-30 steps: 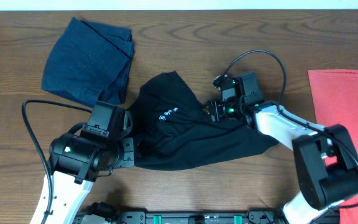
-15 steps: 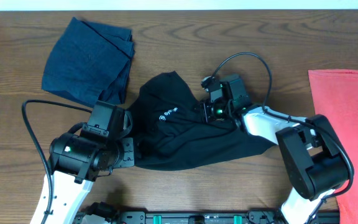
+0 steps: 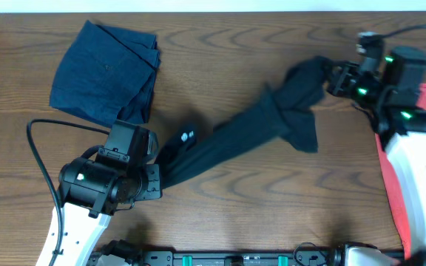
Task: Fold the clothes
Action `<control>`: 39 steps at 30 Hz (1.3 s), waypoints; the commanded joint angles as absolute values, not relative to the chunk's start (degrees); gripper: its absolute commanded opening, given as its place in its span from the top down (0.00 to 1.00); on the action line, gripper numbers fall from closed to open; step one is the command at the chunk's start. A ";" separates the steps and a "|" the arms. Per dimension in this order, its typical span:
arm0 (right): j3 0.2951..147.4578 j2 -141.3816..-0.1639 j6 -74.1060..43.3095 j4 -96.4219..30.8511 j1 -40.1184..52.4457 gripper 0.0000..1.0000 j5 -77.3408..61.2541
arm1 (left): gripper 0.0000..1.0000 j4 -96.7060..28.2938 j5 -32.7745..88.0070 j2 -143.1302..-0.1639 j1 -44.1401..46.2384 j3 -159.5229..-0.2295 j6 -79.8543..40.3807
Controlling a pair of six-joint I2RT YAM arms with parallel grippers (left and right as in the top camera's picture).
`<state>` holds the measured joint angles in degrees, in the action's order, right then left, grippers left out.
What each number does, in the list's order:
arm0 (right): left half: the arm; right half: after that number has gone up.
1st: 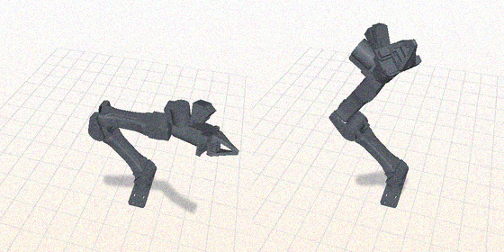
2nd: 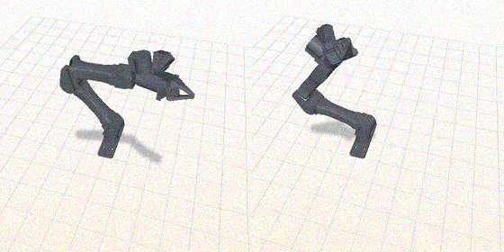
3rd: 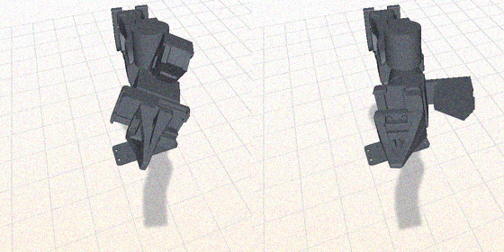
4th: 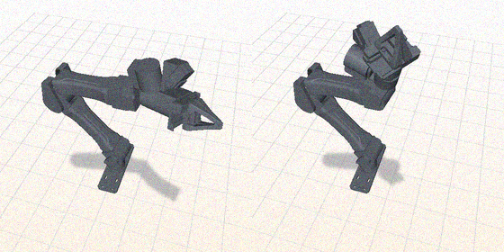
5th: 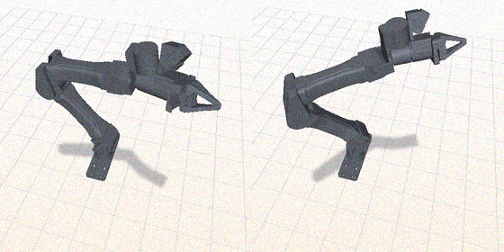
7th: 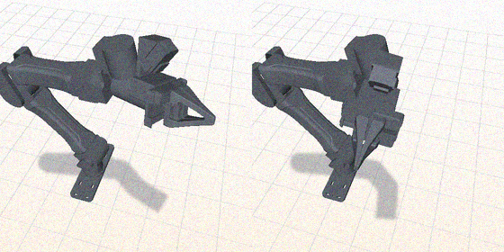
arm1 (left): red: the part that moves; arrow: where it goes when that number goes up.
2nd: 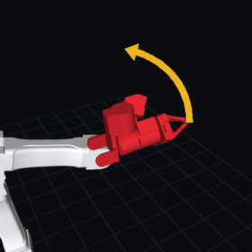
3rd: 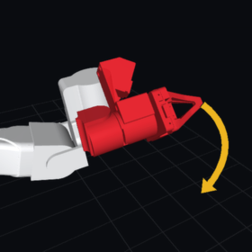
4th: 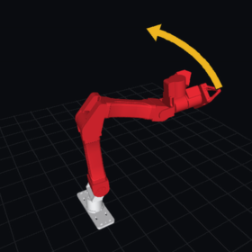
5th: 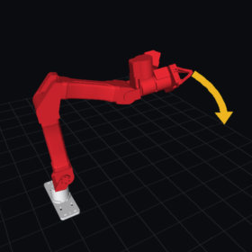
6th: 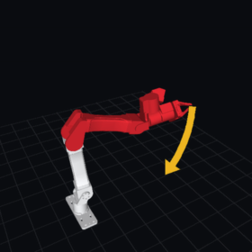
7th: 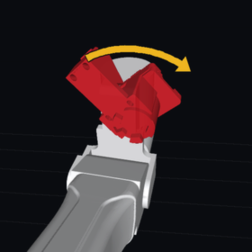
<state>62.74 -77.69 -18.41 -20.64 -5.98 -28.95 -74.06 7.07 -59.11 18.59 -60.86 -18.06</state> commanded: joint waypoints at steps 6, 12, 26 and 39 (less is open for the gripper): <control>62.52 -77.58 -17.54 -39.07 -8.64 0.99 -16.91 | 0.94 -75.90 5.98 -59.09 18.33 -60.93 -18.39; 62.52 -77.52 -18.26 -41.76 -8.67 0.99 -11.81 | 0.94 -75.83 5.98 -59.09 18.33 -60.93 -18.37; 62.52 -77.52 -23.62 -46.52 -8.62 0.96 -5.89 | 0.93 -76.84 12.56 -59.11 18.35 -60.86 -24.25; 62.52 -77.54 -26.04 -46.17 -8.58 0.75 -4.84 | 0.41 -78.17 13.43 -59.11 21.23 -57.89 -28.18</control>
